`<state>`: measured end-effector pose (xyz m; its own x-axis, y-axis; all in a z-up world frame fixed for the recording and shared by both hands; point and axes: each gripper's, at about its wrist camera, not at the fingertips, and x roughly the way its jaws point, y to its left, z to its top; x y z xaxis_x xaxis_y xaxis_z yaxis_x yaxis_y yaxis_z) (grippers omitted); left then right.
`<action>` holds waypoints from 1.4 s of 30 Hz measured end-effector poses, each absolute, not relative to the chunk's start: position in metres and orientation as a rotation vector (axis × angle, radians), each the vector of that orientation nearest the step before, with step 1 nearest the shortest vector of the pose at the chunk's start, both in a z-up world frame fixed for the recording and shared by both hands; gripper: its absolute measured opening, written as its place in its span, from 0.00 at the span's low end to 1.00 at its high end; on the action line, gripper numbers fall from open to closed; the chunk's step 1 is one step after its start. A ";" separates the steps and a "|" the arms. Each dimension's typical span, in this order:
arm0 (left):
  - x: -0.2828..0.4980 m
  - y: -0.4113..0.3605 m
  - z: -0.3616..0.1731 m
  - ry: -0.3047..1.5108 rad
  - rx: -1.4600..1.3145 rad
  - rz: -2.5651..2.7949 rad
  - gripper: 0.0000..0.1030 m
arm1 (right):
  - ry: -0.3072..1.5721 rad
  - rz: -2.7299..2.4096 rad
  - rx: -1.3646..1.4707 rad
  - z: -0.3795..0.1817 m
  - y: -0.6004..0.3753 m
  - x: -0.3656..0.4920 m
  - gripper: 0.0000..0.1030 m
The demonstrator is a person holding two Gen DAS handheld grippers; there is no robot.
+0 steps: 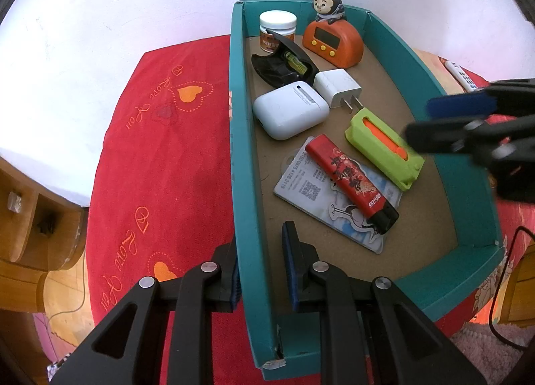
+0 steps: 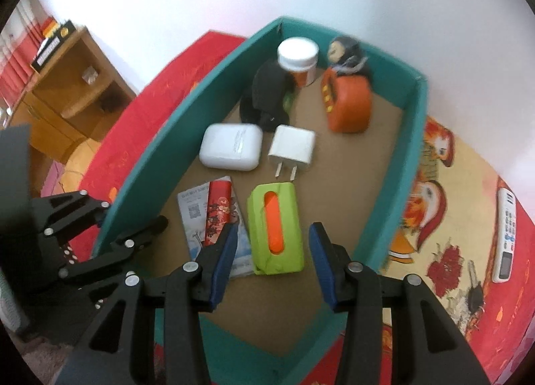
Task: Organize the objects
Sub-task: 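Move the right tool back toward the black car key, then close the right tool on the black car key and lift it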
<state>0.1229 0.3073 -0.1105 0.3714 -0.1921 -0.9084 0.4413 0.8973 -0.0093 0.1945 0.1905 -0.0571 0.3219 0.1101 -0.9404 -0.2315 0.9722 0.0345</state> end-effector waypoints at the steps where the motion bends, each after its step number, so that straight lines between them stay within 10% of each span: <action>1: 0.123 0.307 -0.111 1.121 0.253 -0.412 0.20 | 1.215 0.220 -0.107 -0.053 0.186 0.193 0.43; 19: 0.123 0.307 -0.110 1.120 0.256 -0.412 0.20 | 1.281 -0.175 0.035 -0.079 -0.021 0.165 0.43; 42: 0.123 0.308 -0.111 1.121 0.257 -0.412 0.20 | 1.298 -0.204 0.071 -0.091 -0.060 0.162 0.44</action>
<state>0.1229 0.3077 -0.1111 0.3714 -0.1897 -0.9089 0.4436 0.8962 -0.0058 0.1623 -0.0605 -0.0908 0.2545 -0.1097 -0.9608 0.1896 0.9799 -0.0616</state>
